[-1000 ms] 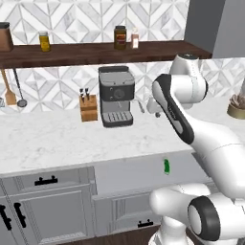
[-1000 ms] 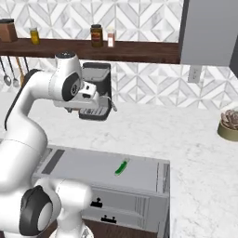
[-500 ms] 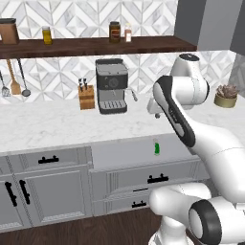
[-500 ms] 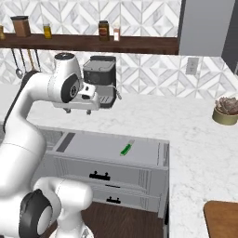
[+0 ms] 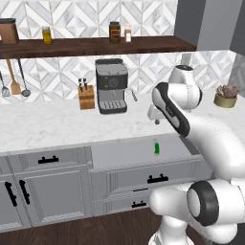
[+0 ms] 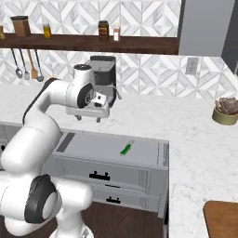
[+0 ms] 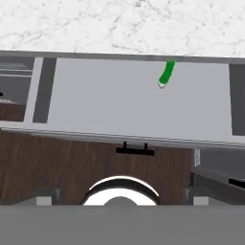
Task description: Pick up the knife from the drawer and place it on the cutting board. Then place the meat from the plate to the cutting board.
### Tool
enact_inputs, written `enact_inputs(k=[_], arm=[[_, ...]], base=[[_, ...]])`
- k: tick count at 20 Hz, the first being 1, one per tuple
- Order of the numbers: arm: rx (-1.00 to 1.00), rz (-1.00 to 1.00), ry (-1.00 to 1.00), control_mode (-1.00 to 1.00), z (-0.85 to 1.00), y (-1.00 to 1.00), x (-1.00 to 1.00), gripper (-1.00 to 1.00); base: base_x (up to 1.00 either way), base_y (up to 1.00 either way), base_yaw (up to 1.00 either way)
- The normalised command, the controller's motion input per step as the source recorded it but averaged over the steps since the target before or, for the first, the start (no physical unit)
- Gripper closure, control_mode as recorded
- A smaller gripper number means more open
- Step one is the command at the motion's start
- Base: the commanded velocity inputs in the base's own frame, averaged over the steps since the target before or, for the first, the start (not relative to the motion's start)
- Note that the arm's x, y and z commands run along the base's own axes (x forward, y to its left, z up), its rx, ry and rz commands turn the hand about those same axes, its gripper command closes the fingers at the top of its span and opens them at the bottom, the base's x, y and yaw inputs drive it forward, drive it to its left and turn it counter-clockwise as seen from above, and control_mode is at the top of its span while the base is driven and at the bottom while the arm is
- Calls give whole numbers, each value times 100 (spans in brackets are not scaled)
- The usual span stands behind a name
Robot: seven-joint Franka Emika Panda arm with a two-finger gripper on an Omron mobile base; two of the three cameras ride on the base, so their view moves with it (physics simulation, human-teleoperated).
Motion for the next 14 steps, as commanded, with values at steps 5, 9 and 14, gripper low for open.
enact_inputs(k=[5, 9, 14], arm=[[-13, 0, 41, -100, -100, 0, 43, -100], [-1, 0, 20, -100, -99, -21, 0, -100], [8, 0, -2, -100, -94, -42, 8, -100]], base=[[0, 0, 0], [0, 0, 0], [0, 0, 0]])
